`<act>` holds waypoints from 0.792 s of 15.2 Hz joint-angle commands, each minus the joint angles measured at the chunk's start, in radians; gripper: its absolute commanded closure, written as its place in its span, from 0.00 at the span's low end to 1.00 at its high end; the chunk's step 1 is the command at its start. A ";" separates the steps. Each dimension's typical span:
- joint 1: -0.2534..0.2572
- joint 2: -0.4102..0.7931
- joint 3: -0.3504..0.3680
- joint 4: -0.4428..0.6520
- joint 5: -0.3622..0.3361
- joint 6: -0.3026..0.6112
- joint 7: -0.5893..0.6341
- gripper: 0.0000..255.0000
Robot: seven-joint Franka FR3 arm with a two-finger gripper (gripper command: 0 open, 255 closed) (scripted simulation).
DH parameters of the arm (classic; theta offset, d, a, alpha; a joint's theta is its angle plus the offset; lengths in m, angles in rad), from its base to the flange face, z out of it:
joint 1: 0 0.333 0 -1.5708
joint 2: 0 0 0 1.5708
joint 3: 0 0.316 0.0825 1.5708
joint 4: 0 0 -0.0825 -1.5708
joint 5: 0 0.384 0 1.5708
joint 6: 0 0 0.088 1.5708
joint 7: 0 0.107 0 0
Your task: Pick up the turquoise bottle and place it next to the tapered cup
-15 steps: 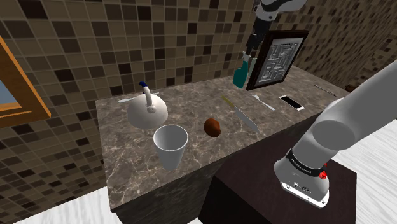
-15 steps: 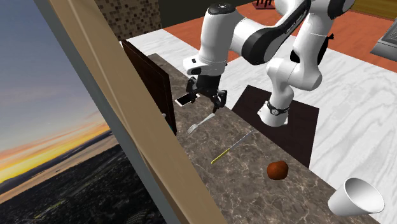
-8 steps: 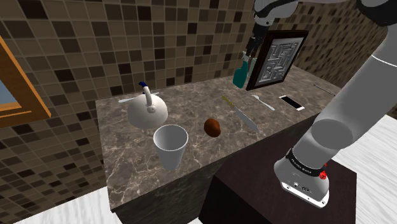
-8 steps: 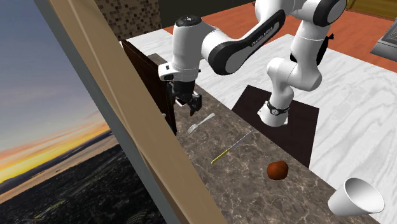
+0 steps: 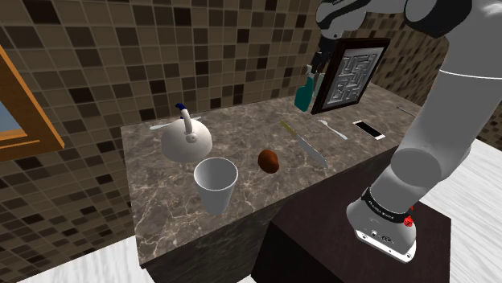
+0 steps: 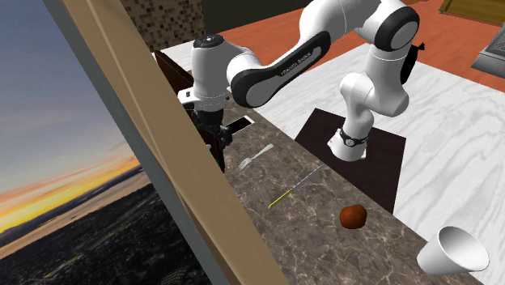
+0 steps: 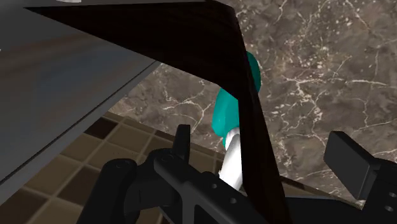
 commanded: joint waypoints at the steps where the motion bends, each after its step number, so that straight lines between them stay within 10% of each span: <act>1: -0.005 0.017 0.001 -0.005 0.009 0.021 -0.008 0.00; 12: -0.015 0.046 0.010 -0.029 0.024 0.072 -0.018 0.00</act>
